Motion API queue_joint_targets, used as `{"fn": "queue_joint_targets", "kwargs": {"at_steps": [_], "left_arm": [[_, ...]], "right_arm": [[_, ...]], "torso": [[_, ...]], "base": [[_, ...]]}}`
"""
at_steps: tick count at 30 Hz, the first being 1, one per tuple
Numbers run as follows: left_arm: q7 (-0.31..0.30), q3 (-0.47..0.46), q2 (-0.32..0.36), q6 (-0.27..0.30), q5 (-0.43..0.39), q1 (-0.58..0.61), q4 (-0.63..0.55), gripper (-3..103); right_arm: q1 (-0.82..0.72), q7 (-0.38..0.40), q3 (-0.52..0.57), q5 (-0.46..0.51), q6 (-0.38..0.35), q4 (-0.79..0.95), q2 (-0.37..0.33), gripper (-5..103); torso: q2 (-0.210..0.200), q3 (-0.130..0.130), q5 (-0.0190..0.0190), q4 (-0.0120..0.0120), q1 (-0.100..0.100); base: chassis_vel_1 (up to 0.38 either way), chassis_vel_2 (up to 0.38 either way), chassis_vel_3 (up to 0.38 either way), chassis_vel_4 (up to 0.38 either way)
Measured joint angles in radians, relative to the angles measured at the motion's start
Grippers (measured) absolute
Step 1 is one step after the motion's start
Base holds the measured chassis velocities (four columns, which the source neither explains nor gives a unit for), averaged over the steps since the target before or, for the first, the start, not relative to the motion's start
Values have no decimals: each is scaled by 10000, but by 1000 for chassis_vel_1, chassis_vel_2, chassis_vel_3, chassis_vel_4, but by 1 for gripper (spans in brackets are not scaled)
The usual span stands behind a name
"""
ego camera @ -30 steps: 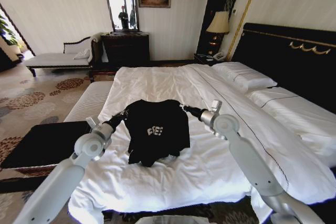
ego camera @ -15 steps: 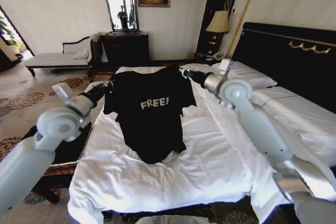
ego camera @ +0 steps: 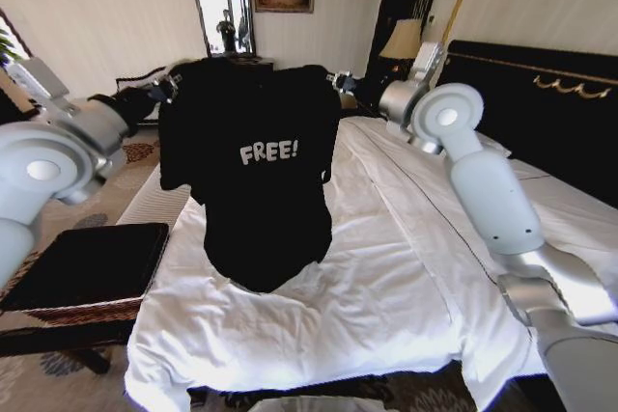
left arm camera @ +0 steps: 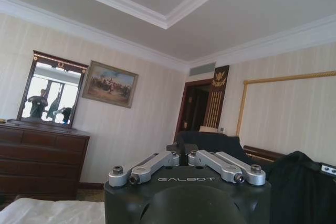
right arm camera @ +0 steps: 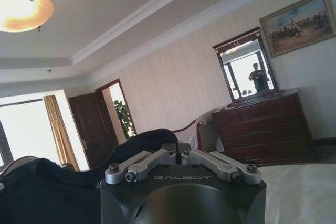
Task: Fold the clothes on the bed and place them into the basket.
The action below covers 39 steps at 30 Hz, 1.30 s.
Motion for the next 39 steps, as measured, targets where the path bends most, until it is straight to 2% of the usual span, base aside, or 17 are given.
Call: {"fn": "queue_joint_targets", "kwargs": {"at_steps": [5, 10, 14, 16, 17, 18, 20, 21, 23, 25, 26, 28, 31, 32, 36, 37, 39], "left_arm": [[1, -410, 343, -35, -198, 465, -499, 2], [-22, -1364, 987, -148, -681, 1400, -1383, 2], [-162, -4190, 1586, -171, -1487, 3800, -2763, 2], [-207, -4471, 1650, -155, -1636, 4091, -2941, 2], [-323, -4864, 1749, -143, -2035, 4425, -3209, 2], [-440, -5236, 1862, -132, -2517, 4503, -3406, 2], [-641, -5864, 2114, -97, -3468, 4491, -3725, 2], [-641, -5864, 2114, -97, -3468, 4491, -3725, 2], [-732, -6294, 2422, -46, -4199, 4401, -4003, 2], [-693, -6654, 2816, 24, -4729, 4368, -4084, 2], [-693, -6654, 2816, 24, -4729, 4368, -4084, 2], [-844, -7243, 3149, 140, -5462, 4268, -4089, 2], [-1004, -7844, 3581, 236, -6208, 4052, -4086, 2], [-1004, -7844, 3581, 236, -6208, 4052, -4086, 2], [-1263, -9018, 4067, 327, -7729, 3911, -4063, 2], [-1263, -9018, 4067, 327, -7729, 3911, -4063, 2], [-1468, -9600, 4338, 405, -8780, 3807, -4056, 2]], "right_arm": [[-134, 164, 193, 378, 15, 382, -197, 1], [-325, 836, 430, 1525, -37, 1048, -461, 1], [-744, 2382, 967, 3566, -98, 2851, -1032, 1], [-888, 2525, 1151, 3861, -98, 3267, -1266, 1], [-1131, 2705, 1542, 4331, -92, 3856, -1731, 1], [-1355, 2810, 2026, 4795, -81, 4397, -2226, 1], [-1702, 2851, 2951, 5587, -56, 5104, -3149, 1], [-1702, 2851, 2951, 5587, -56, 5104, -3149, 1], [-2116, 2845, 3960, 6302, -31, 5743, -4207, 1], [-2483, 2768, 4892, 7046, 71, 6586, -5646, 1], [-2483, 2768, 4892, 7046, 71, 6586, -5646, 1], [-2383, 2742, 5250, 7631, 165, 6993, -6440, 1], [-2057, 2789, 5177, 7894, 270, 7065, -6601, 1], [-2057, 2789, 5177, 7894, 270, 7065, -6601, 1], [-1574, 2854, 5109, 8419, 335, 6794, -6621, 1], [-1574, 2854, 5109, 8419, 335, 6794, -6621, 1], [-1402, 2941, 5257, 9169, 329, 6756, -6898, 1]], "torso": [[1, -1, 2, -6, -4], [0, 0, 3, -6, 0], [1, -2, 5, 6, -3], [2, -3, 5, 6, -5], [2, -3, 1, 4, -6], [3, -3, -3, -10, -6], [3, -3, 7, -7, -6], [3, -3, 7, -7, -6], [2, -3, 10, -3, -5], [3, -3, 11, -15, -5], [3, -3, 11, -15, -5], [3, -4, 5, -15, -6], [4, -3, 2, 3, -7], [4, -3, 2, 3, -7], [2, 1, 1, 2, -1], [2, 1, 1, 2, -1], [1, 0, 7, -4, 0]], "base": [[0, 0, 0, 0], [0, 0, 0, 0], [0, 0, 0, 0], [0, 0, 0, 0], [0, 0, 0, 0], [0, 0, 0, 0], [0, 0, 0, 0], [0, 0, 0, 0], [0, 0, 0, 0], [0, 0, 0, 0], [0, 0, 0, 0], [0, 0, 0, 0], [0, 0, 0, 0], [0, 0, 0, 0], [0, 0, 0, 0], [0, 0, 0, 0], [0, 0, 0, 0]]}}
